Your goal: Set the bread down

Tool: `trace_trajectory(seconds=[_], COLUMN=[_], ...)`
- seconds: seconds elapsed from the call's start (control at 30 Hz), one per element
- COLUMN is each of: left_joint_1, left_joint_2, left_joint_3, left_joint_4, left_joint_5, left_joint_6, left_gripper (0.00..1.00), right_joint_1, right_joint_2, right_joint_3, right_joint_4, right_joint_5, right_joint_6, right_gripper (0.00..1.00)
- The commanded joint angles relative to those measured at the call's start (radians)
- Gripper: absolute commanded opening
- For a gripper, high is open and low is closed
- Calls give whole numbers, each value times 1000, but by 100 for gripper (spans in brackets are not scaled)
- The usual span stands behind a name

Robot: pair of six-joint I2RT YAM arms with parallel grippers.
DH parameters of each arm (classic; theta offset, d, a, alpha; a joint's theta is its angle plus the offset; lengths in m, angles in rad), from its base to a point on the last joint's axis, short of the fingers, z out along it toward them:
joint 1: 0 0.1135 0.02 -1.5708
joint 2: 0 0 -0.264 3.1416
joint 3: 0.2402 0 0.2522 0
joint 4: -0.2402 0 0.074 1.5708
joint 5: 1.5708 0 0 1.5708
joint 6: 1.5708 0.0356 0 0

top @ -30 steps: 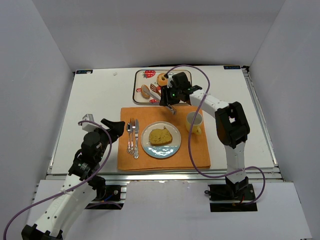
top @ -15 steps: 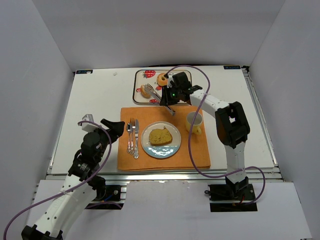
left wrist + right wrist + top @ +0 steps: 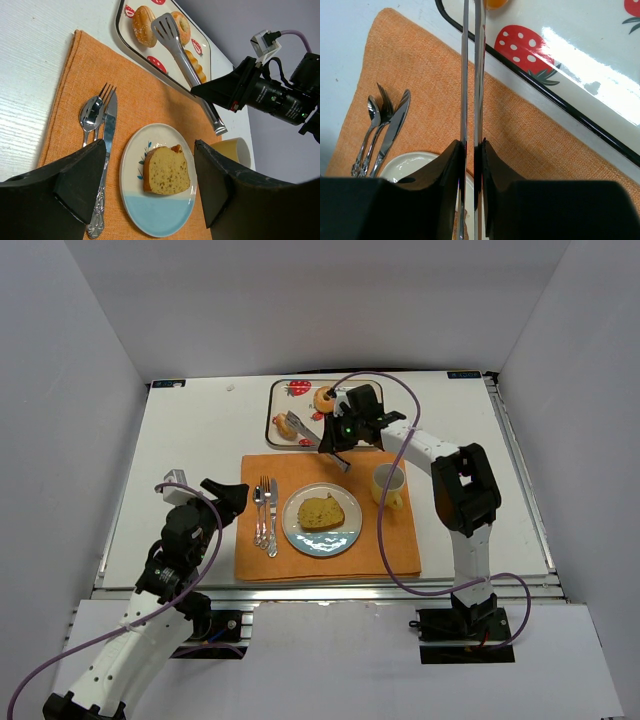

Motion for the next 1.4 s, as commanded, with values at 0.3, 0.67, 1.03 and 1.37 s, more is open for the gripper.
trace_trajectory(seconds=[0.3,0.67,1.03,1.37], left_joint_1=[4,4,4,4], left_joint_2=[-12,-15,-17,-50], left_joint_3=[1,3,10,-3], left_joint_4=[-5,-2,-3,-11], left_joint_5=[-13,-14,-19,-9], left_joint_6=[-4,-2,17,11], left_gripper=[80,80,80,80], right_joint_1=[-59,-73,-66,-50], right_joint_2=[-122,-315,-769,-1122], right_joint_3=[4,-137,-462,-748], right_joint_4=[26,-78,-380,-594], right_joint_5=[-128,-361,-374,-248], right_joint_6=[-81,-338,-897,-1316], right_gripper=[2,0,0,0])
